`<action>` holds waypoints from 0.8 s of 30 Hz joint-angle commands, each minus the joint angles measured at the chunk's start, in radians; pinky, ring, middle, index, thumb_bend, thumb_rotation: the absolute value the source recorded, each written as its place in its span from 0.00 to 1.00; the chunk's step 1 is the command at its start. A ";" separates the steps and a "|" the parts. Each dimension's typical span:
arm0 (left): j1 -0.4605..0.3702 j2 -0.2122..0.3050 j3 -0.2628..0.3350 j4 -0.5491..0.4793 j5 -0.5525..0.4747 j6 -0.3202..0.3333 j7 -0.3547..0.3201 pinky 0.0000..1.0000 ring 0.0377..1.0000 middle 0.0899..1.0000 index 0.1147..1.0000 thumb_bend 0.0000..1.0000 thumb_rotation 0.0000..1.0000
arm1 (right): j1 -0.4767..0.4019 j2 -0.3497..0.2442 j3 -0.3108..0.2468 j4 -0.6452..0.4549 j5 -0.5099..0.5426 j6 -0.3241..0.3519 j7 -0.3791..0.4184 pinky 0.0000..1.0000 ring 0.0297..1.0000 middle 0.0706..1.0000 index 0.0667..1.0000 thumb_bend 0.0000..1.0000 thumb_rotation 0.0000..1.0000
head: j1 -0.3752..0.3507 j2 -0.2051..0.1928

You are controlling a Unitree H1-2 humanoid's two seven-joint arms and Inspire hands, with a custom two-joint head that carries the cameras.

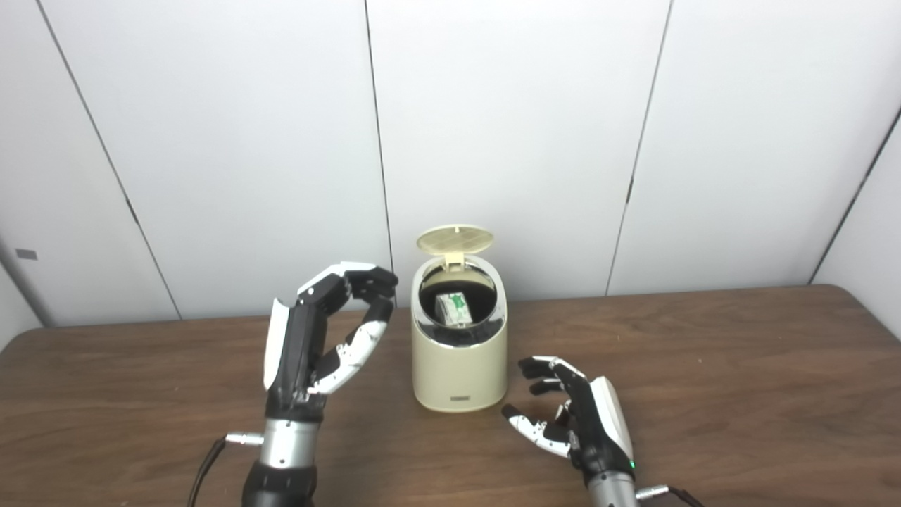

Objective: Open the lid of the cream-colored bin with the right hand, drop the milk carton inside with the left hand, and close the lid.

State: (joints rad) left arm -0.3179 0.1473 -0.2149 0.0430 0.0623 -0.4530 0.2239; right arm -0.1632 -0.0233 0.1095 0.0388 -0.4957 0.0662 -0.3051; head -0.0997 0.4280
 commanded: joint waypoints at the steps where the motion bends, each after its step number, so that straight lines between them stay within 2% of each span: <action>1: 0.018 0.024 0.035 -0.044 -0.062 -0.008 -0.052 0.56 0.61 0.62 0.62 0.40 0.62 | -0.028 -0.054 -0.015 -0.083 -0.016 -0.053 0.005 0.68 0.77 0.80 0.79 0.44 0.61 | 0.000 0.001; 2: 0.038 0.026 0.045 -0.052 -0.102 0.005 -0.081 0.60 0.65 0.67 0.66 0.41 0.69 | -0.037 -0.070 -0.012 -0.098 -0.020 -0.069 0.012 0.72 0.82 0.84 0.82 0.46 0.68 | 0.000 0.002; 4: 0.073 0.023 0.068 -0.068 -0.180 0.056 -0.126 0.66 0.72 0.74 0.73 0.47 0.78 | -0.067 -0.107 -0.008 -0.110 -0.031 -0.128 0.007 0.77 0.86 0.89 0.86 0.52 0.75 | 0.001 0.002; 7: 0.106 0.012 0.099 -0.078 -0.223 0.123 -0.163 0.74 0.79 0.81 0.81 0.52 0.85 | -0.113 -0.155 0.005 -0.170 -0.080 -0.130 0.032 0.84 0.91 0.92 0.92 0.61 0.86 | 0.001 0.003; 9: 0.122 0.002 0.114 -0.079 -0.230 0.161 -0.178 0.77 0.82 0.84 0.84 0.53 0.85 | -0.151 -0.172 0.014 -0.245 -0.114 -0.093 0.072 0.83 0.91 0.93 0.92 0.63 0.89 | -0.003 0.006; 11: 0.139 -0.011 0.128 -0.076 -0.228 0.197 -0.186 0.79 0.84 0.85 0.86 0.55 0.85 | -0.198 -0.181 0.019 -0.326 -0.136 -0.033 0.142 0.83 0.91 0.93 0.93 0.61 0.85 | -0.006 0.009; 14: 0.154 -0.034 0.144 -0.061 -0.221 0.234 -0.196 0.78 0.84 0.86 0.87 0.57 0.84 | -0.260 -0.190 0.022 -0.410 -0.168 0.051 0.250 0.85 0.93 0.94 0.93 0.61 0.85 | -0.014 -0.002; 17: 0.154 -0.051 0.156 -0.028 -0.197 0.235 -0.206 0.81 0.86 0.87 0.88 0.55 0.85 | -0.310 -0.197 0.019 -0.457 -0.176 0.117 0.345 0.82 0.92 0.93 0.91 0.64 0.87 | -0.018 -0.007; 20: 0.145 -0.063 0.169 0.010 -0.181 0.220 -0.211 0.81 0.87 0.89 0.89 0.53 0.84 | -0.369 -0.214 0.014 -0.475 -0.142 0.157 0.433 0.78 0.91 0.92 0.90 0.62 0.85 | -0.018 -0.001; 24: 0.140 -0.076 0.183 0.038 -0.182 0.216 -0.222 0.81 0.86 0.88 0.89 0.55 0.82 | -0.440 -0.250 0.038 -0.473 -0.203 0.193 0.526 0.76 0.90 0.91 0.89 0.62 0.88 | -0.017 0.002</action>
State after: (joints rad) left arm -0.1464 0.0787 -0.0363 0.0854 -0.1239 -0.2080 0.0155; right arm -0.5219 -0.2534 0.1433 -0.3982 -0.6729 0.2506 0.1952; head -0.1150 0.4295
